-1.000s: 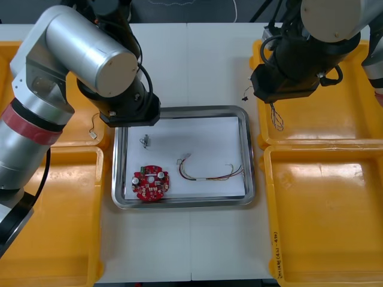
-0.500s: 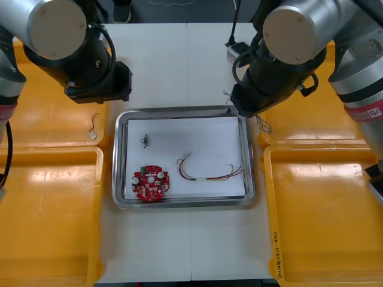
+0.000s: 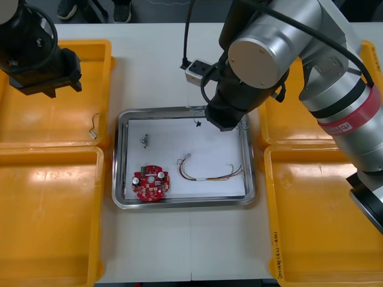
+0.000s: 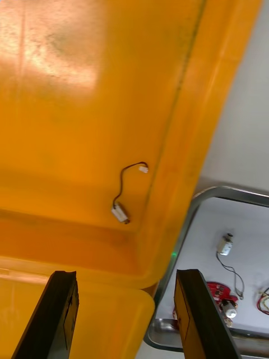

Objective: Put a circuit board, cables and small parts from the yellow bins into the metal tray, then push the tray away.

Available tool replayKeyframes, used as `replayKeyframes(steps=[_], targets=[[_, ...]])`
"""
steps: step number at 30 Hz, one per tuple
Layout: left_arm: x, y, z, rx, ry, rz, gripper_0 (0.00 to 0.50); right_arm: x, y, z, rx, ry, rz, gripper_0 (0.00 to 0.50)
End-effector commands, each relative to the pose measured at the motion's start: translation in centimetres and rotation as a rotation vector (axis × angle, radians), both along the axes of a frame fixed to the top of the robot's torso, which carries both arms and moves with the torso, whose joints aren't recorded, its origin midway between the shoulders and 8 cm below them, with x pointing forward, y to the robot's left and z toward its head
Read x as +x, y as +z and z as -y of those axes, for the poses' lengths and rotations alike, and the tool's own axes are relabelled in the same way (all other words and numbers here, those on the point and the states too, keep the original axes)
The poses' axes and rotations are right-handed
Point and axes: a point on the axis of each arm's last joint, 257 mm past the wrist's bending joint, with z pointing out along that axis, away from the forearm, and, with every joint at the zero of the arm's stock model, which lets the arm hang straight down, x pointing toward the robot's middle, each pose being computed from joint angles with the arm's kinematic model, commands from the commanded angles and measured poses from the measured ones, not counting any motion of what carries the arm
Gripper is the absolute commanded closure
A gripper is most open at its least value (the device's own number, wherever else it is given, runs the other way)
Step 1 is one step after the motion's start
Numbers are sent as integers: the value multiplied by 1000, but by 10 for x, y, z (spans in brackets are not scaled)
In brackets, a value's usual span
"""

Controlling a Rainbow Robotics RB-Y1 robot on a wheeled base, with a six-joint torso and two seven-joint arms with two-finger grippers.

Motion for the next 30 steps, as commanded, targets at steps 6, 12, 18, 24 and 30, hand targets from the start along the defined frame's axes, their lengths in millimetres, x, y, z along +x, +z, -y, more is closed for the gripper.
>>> replayKeyframes(steps=[6, 12, 18, 24, 30], targets=[[27, 24, -34, -94, 116, 51, 0, -5, -18, -30, -77, 126, 76, 500], [37, 4, -42, -116, 152, 28, 0, -2, -34, -43, -79, 173, 79, 500], [46, -21, -38, -132, 156, 4, 0, -2, -51, -55, -115, 211, 98, 500], [54, -41, -24, -164, 150, -12, 0, 1, -69, -61, -127, 239, 104, 500], [58, -58, -10, -154, 123, -24, 0, 4, -81, -65, -131, 255, 105, 500]])
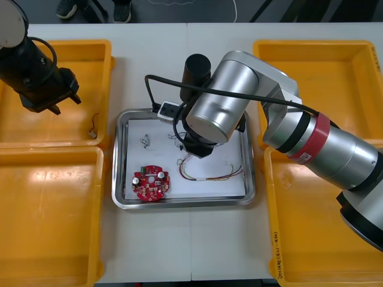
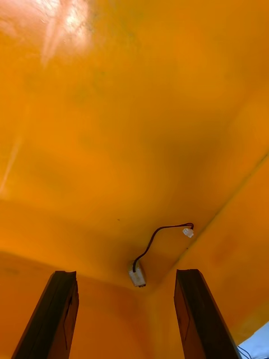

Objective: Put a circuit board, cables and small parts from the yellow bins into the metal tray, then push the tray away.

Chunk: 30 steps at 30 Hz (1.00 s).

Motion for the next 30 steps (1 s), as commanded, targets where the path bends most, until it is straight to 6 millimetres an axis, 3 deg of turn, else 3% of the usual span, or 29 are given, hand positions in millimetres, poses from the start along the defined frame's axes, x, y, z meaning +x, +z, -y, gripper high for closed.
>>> replayKeyframes(steps=[1, 14, 27, 28, 30], targets=[[16, 14, 23, 34, -80, 52, 0, -2, -4, -19, -19, 83, 21, 500], [18, -16, 30, 90, -132, 34, 0, 6, -28, -28, -8, 92, 26, 500], [19, -35, 36, 67, -153, 15, 0, 8, -32, -24, -11, 77, 18, 500], [19, -34, 37, 65, -157, 16, 0, 8, -32, -24, -12, 76, 17, 490], [18, -35, 38, 54, -155, 12, 0, 8, -31, -24, -11, 76, 21, 330]])
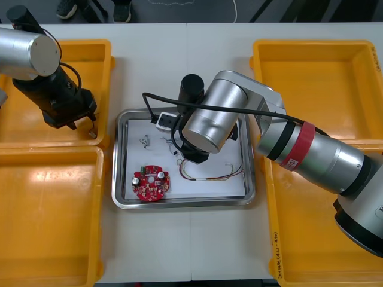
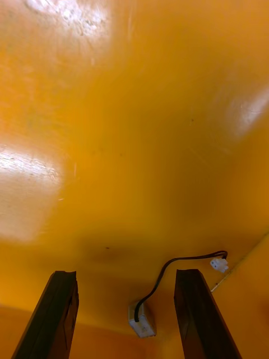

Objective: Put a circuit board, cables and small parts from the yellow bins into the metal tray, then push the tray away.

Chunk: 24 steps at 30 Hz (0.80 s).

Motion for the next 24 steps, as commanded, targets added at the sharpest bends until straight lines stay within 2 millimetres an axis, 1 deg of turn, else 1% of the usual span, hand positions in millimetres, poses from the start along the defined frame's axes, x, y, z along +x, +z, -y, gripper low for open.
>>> replayKeyframes(steps=[1, 2, 3, 4, 7, 11, 16, 17, 20, 24], targets=[[15, 21, 24, -8, -107, 48, 0, -3, 5, -16, -2, 45, 22, 241], [15, 20, 24, -11, -108, 47, 0, -3, 5, -16, -2, 45, 22, 200], [15, 20, 25, -19, -105, 48, 0, -2, 6, -15, -3, 45, 25, 123], [16, 20, 25, -30, -98, 50, 0, 0, 7, -15, -2, 40, 27, 80], [19, 23, 23, -67, -75, 54, 0, 1, 11, -15, 3, 40, 30, 32], [17, 19, 21, -86, -62, 41, 0, 3, 22, -13, 17, 22, 19, 19], [15, 15, 21, -112, -46, 28, 0, -3, 48, -7, 40, -11, -54, 14], [15, 15, 22, -116, -46, 26, 0, -5, 50, -6, 43, -14, -65, 11], [14, 14, 24, -132, -44, 23, 0, -10, 71, -3, 71, -31, -96, 11], [13, 14, 24, -136, -39, 18, 0, -13, 94, 4, 97, -51, -116, 10]])
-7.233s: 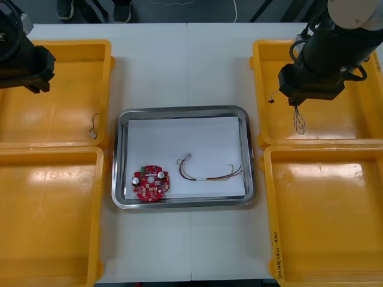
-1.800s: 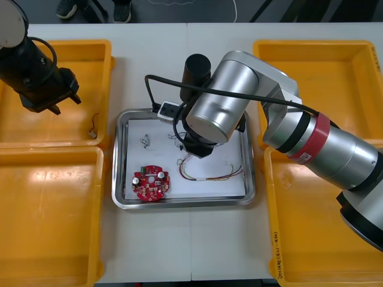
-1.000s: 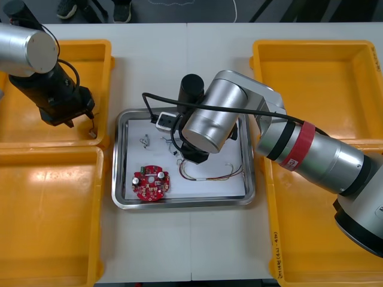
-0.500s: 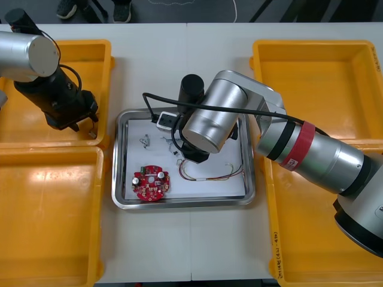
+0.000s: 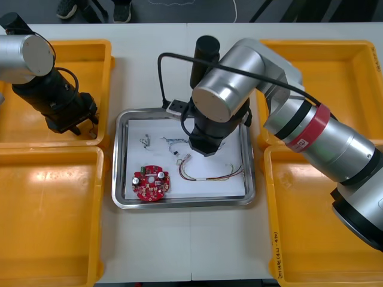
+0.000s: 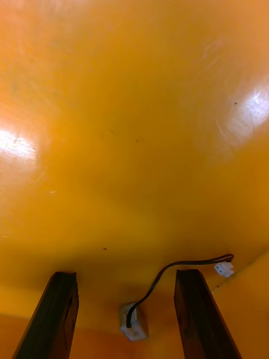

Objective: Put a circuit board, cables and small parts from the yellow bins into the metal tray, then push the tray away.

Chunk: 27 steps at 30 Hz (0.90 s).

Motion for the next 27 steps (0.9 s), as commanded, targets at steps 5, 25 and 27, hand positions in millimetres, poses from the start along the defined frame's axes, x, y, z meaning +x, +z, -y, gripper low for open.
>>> replayKeyframes(steps=[5, 25, 27], targets=[[17, 25, 14, -10, -77, 62, 0, 1, 89, 2, 84, 15, 36, 12], [24, 13, 7, 27, -74, 78, 193, -39, 118, 93, 232, -332, 3, 0], [24, 13, 7, 31, -74, 78, 380, -43, 116, 103, 240, -363, 8, 0]])
